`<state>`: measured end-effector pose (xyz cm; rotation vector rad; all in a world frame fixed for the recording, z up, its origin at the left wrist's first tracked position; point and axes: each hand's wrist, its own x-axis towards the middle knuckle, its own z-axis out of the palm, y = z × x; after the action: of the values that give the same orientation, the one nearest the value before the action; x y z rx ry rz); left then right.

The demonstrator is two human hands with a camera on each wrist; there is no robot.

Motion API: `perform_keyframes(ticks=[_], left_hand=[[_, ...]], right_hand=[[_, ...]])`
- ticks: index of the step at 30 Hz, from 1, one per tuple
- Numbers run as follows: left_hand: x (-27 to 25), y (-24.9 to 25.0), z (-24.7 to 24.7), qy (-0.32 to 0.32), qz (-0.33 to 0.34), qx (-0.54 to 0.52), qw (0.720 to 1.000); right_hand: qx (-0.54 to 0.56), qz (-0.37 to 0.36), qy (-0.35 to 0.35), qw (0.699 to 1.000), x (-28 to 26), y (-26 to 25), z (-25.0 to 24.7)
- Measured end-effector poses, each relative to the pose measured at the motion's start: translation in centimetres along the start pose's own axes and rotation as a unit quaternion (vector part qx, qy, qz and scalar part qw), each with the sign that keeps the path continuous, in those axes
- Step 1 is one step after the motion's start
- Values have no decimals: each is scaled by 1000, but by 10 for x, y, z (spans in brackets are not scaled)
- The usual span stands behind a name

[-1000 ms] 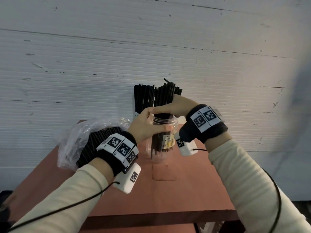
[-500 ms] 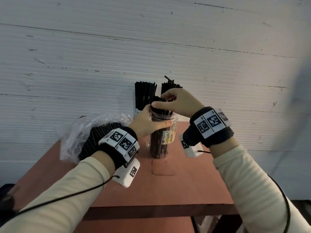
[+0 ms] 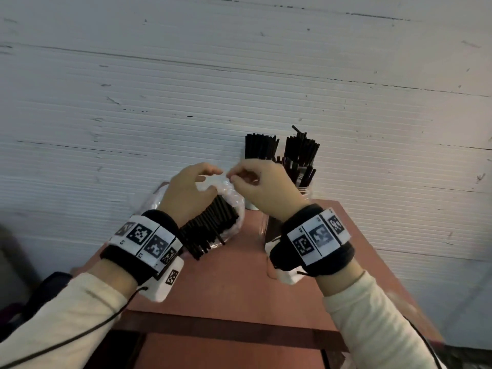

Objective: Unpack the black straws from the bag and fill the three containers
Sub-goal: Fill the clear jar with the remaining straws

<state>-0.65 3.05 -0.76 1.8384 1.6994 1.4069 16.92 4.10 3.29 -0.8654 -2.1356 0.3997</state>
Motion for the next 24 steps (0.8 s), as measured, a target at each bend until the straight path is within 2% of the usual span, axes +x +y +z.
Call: perform_keyframes(ticks=[2, 5, 7, 11, 13, 16, 18, 21, 24], left_hand=[[-5, -13, -19, 26, 1, 51, 998], [-10, -31, -44, 8, -9, 118, 993], [-10, -42, -54, -38, -20, 123, 991], [-10, -53, -63, -129, -50, 129, 982], [-8, -56, -64, -138, -63, 139, 979], [-3, -59, -63, -115, -59, 127, 983], [-1, -59, -63, -87, -59, 108, 989], [1, -57, -61, -57, -63, 84, 993], [3, -57, -59, -50, -69, 74, 994]], right_hand=[[-52, 51, -114, 991, 4, 0, 24], [-166, 126, -296, 932, 6, 0, 53], [-181, 168, -343, 906, 7, 1, 67], [-156, 205, -325, 910, 13, 12, 85], [-167, 184, -269, 930, 19, 16, 90], [-139, 157, -193, 959, 30, 19, 94], [-143, 145, -216, 955, 36, 16, 99], [-192, 142, -287, 928, 42, 11, 110], [-205, 156, -311, 915, 47, 15, 121]])
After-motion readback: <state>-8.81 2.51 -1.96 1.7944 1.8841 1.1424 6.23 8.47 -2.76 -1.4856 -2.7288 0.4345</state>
